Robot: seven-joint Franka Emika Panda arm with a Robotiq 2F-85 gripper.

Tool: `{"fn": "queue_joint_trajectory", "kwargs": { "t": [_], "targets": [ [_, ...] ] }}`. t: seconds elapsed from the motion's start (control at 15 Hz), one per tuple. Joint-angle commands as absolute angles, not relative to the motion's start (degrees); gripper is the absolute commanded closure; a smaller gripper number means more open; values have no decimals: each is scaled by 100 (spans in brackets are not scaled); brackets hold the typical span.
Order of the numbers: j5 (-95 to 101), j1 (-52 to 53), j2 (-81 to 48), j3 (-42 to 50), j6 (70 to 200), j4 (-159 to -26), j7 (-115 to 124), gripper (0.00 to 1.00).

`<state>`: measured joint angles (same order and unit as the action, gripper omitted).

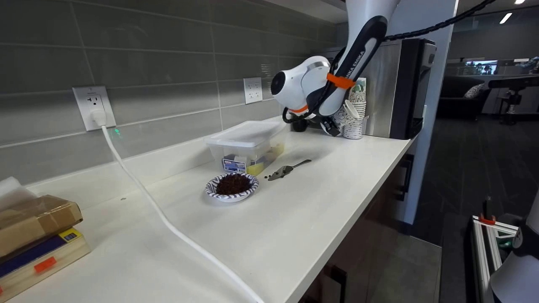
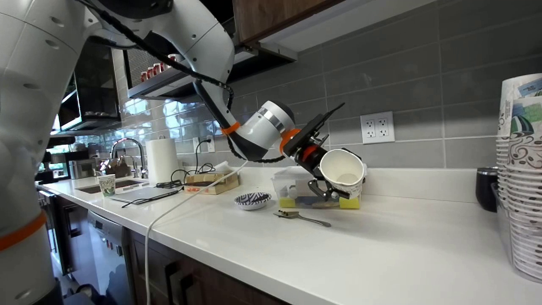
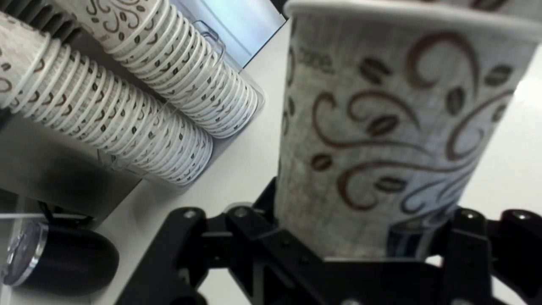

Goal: Flip the two paper cups

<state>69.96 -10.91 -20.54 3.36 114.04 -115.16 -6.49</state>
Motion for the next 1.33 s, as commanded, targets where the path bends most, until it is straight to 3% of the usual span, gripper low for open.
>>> {"fn": "queue_joint_trajectory", "kwargs": {
  "t": [0.0, 0.67, 1.27],
  "targets": [
    [6811, -1197, -1815, 555, 11916, -11692, 122, 65],
    [8089, -1133, -1866, 1079, 13225, -11916, 3630, 65],
    [9913, -1291, -1905, 1049, 13365, -11985, 7339, 65]
  ]
}}
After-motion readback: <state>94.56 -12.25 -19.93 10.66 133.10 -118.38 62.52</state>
